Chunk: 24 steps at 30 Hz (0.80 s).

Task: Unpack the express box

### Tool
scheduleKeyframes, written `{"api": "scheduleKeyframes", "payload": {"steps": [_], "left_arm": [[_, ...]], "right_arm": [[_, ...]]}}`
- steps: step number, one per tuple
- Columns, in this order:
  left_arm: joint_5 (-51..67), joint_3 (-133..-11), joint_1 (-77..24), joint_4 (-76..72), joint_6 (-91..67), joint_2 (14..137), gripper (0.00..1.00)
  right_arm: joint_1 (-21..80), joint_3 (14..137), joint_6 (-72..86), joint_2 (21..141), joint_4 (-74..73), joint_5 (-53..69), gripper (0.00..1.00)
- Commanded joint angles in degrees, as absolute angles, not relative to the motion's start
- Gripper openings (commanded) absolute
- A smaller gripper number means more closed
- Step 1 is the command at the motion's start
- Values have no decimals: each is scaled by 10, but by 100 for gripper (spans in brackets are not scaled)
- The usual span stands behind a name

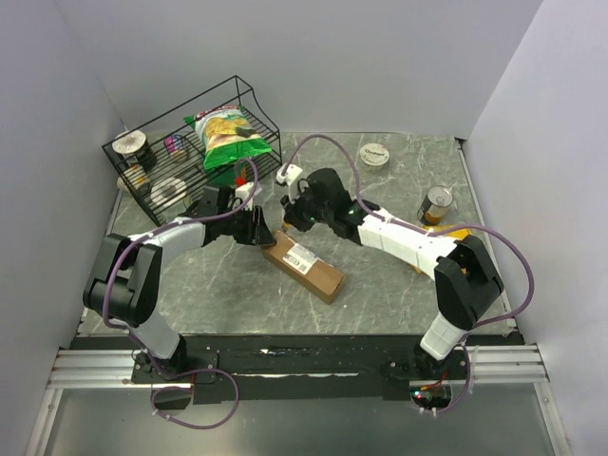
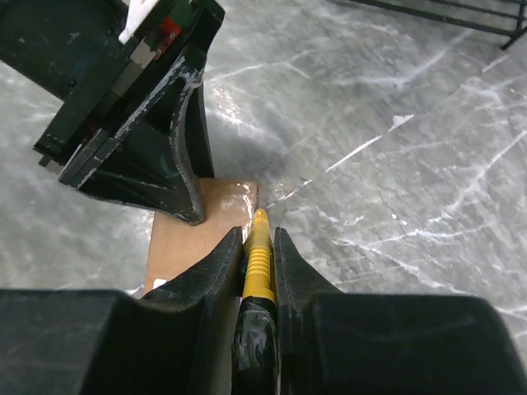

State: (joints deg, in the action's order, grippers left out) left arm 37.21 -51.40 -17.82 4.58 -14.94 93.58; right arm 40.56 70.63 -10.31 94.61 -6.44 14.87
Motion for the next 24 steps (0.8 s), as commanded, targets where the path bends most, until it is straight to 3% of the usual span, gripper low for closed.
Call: {"api": "scheduleKeyframes", "payload": {"steps": [1, 24], "left_arm": [[341, -483, -191, 111, -145, 947, 1], [319, -471, -191, 108, -156, 942, 1]], "right_arm": [[439, 697, -86, 896, 37, 27, 0], [450, 674, -15, 901, 52, 2, 0]]}}
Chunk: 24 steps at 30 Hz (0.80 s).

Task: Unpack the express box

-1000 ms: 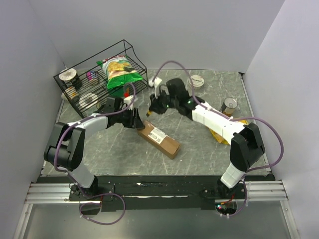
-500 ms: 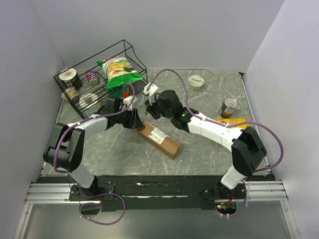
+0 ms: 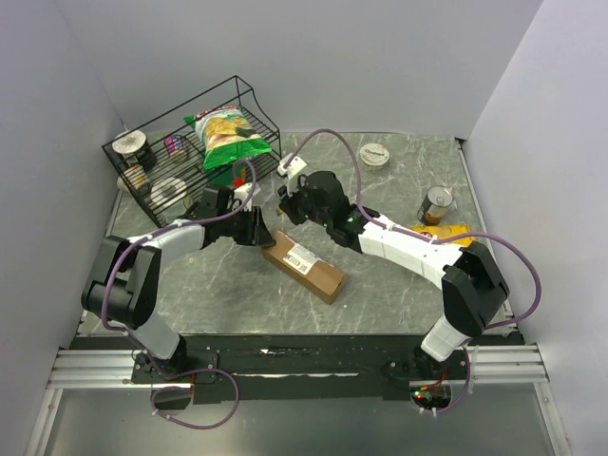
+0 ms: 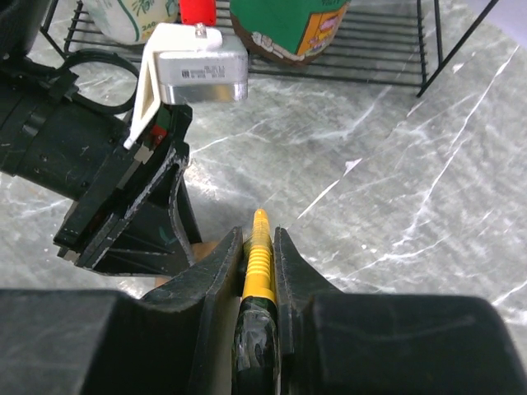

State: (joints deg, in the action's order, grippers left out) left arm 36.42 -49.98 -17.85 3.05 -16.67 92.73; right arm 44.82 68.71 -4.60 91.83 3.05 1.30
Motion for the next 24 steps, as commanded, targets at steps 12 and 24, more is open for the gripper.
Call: {"api": "scheduleKeyframes", "payload": {"steps": [12, 24], "left_arm": [[321, -478, -191, 113, -154, 954, 1], [323, -481, -191, 115, -154, 962, 1]], "right_arm": [[456, 664, -24, 907, 58, 8, 0], [455, 666, -29, 918, 64, 30, 0]]}}
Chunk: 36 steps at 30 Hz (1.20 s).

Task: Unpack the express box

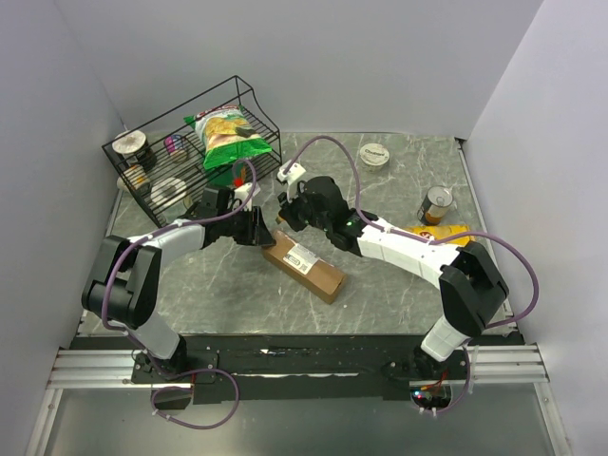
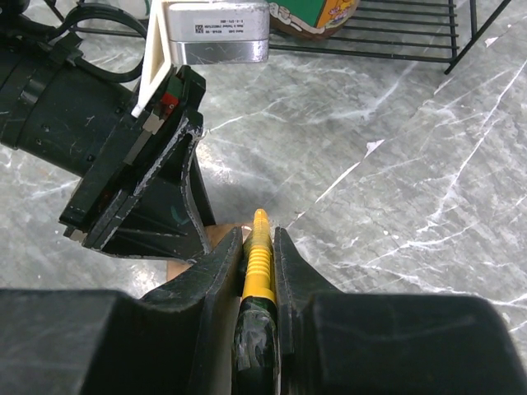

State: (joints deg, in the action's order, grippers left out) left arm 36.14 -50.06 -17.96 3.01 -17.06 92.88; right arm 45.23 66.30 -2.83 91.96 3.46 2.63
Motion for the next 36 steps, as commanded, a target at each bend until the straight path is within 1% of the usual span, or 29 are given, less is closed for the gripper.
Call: {"api": "scheduleKeyframes", "payload": {"steps": [1, 25, 36], "left_arm": [[323, -481, -192, 115, -154, 962, 1], [330, -484, -192, 115, -151, 972, 1], [331, -487, -192, 117, -151, 978, 1]], "right_arm": [[456, 667, -32, 919, 63, 32, 0], [455, 685, -54, 947, 57, 45, 0], [454, 687, -73, 947, 76, 20, 0]]}}
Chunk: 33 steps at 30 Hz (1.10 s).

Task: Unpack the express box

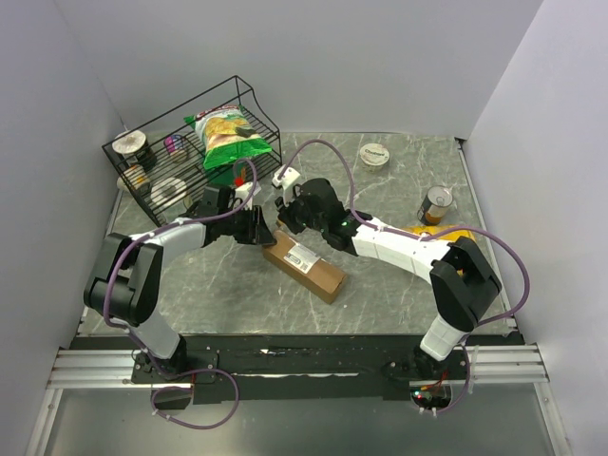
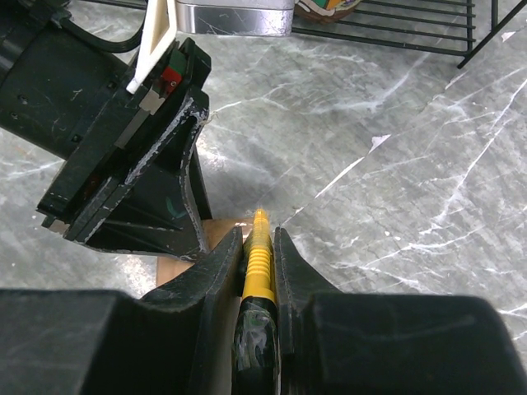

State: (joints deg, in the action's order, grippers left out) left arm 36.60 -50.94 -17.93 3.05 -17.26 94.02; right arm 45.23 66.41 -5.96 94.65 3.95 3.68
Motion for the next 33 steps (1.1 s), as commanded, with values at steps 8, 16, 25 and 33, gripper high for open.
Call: {"api": "scheduleKeyframes", "payload": {"steps": [8, 16, 25, 33], "left_arm": [[329, -488, -192, 118, -152, 979, 1], [330, -489, -192, 119, -151, 981, 1], [332, -491, -192, 120, -150, 985, 1], [330, -496, -192, 121, -150, 991, 1]], "right_arm": [[453, 689, -70, 948, 69, 35, 0], [452, 693, -65, 955, 53, 51, 0], [451, 695, -76, 952, 67, 28, 0], [452, 694, -79, 948, 64, 17, 0]]}}
